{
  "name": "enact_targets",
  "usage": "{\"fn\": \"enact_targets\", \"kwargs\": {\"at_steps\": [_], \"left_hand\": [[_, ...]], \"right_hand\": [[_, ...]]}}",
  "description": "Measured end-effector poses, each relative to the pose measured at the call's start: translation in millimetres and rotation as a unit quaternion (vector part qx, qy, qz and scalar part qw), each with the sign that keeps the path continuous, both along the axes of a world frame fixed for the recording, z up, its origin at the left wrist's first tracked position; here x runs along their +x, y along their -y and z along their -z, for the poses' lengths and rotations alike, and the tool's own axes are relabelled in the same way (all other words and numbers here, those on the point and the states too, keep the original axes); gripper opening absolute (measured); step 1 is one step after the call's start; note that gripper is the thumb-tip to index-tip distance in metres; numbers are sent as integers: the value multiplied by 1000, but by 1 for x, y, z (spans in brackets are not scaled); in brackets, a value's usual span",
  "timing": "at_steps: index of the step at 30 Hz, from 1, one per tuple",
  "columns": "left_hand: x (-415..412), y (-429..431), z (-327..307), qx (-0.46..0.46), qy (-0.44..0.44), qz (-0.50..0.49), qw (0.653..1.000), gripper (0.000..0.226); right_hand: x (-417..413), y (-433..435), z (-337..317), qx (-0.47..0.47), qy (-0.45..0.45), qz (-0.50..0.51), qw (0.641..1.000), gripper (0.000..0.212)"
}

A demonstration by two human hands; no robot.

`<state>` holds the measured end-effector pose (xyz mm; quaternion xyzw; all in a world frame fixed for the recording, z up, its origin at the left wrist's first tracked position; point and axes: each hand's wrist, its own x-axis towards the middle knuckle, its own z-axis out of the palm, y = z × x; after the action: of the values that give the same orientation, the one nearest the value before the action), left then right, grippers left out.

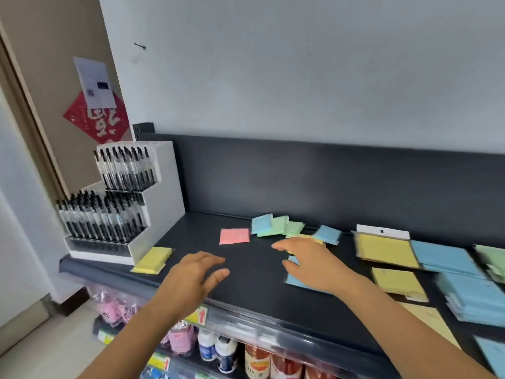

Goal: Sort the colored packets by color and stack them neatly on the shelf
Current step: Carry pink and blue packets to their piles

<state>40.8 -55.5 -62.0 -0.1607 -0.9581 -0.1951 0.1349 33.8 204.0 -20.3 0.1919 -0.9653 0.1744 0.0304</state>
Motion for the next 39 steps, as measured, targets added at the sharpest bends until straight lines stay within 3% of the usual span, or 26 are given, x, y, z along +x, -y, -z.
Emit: {"fn": "enact_targets", "kwargs": {"at_steps": [3, 7, 10, 23, 25, 28, 31, 35, 39], "left_hand": [[-19, 19, 6, -13, 13, 15, 1000, 98], [-44, 22, 9, -30, 25, 25, 999, 55], [-65, 19, 12, -44, 40, 37, 998, 52], [-152, -13, 27, -102, 153, 14, 983, 83], [-161, -14, 36, -86, 168, 2, 982, 96], [-167, -11, 50, -38, 116, -33, 992, 128], [-168, -10, 55, 11, 69, -48, 996, 124], [-164, -12, 54, 33, 56, -61, 996, 111], [-160, -13, 51, 46, 70, -73, 994, 74]], "right_hand": [[-17, 19, 4, 21, 17, 17, 1000, 46], [-41, 31, 10, 40, 27, 28, 998, 50], [-63, 32, 19, 47, 36, 37, 998, 55], [-166, 41, 44, 115, 55, 49, 991, 76], [-171, 45, 48, 123, 50, 59, 989, 69], [-177, 53, 61, 160, -26, 76, 984, 48], [-176, 65, 72, 172, -62, 75, 980, 36], [-170, 72, 64, 123, -62, 81, 987, 30], [-164, 64, 56, -59, -2, 89, 994, 31]]}}
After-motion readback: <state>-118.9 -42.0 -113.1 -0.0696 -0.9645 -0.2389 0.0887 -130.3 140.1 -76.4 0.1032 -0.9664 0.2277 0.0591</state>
